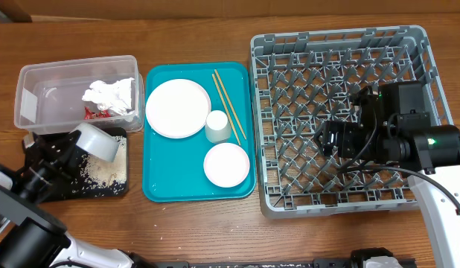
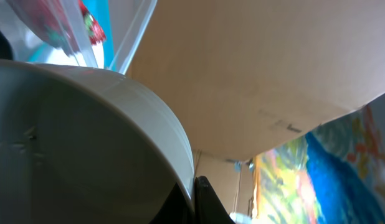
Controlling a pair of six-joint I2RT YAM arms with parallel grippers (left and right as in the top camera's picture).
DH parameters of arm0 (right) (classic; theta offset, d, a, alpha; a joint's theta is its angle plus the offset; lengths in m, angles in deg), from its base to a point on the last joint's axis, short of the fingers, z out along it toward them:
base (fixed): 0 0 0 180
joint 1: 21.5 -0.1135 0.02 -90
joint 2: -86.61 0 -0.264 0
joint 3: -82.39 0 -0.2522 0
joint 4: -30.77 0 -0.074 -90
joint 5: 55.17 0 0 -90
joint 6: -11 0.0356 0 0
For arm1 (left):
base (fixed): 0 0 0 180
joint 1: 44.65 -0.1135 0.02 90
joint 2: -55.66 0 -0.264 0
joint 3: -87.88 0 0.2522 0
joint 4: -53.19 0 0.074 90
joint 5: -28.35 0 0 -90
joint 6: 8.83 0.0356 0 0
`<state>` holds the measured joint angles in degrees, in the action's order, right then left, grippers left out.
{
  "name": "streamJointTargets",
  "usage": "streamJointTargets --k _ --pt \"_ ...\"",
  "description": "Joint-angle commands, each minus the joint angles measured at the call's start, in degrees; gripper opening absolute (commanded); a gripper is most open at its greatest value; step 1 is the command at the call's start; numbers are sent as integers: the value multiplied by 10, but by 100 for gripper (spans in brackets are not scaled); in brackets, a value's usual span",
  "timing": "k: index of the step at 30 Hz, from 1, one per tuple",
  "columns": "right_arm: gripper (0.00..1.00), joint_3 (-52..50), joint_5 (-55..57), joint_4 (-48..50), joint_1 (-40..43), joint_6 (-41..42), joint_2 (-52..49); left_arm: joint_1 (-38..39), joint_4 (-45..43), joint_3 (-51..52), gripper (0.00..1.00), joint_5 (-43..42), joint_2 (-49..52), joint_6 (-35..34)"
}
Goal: Sort waste into correct bins and load items into the dishwasher
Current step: 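Carry the rice bowl left and tip rice onto the black tray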
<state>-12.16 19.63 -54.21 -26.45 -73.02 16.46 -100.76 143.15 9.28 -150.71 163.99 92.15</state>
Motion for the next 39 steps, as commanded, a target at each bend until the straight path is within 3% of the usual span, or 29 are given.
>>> streamJointTargets --k 1,7,14,16,22,25,32,33,36,39 --pt "100 14 -4 0 1 0 -1 -38 -5 3 4 -16 4 -5" --pt "100 14 -4 -1 1 0 -1 -75 5 3 4 -11 3 58" --pt "100 14 -4 0 1 0 -1 -74 -25 2 4 81 3 148" --pt "100 14 -4 0 1 0 -1 -73 0 2 4 77 3 180" --pt "100 14 -12 0 1 0 -1 -71 152 -27 4 42 -12 370" --pt "100 14 -16 2 1 0 -1 -62 200 -64 4 66 -20 409" --pt "100 14 -16 4 1 0 -1 -11 200 -140 4 115 -59 296" --pt "100 14 -16 4 1 0 -1 6 173 -163 4 145 -63 210" --pt "100 14 -16 4 1 0 -1 37 92 -199 4 246 -66 37" --pt "100 14 -16 4 1 0 -1 79 49 -232 4 356 -72 -53"
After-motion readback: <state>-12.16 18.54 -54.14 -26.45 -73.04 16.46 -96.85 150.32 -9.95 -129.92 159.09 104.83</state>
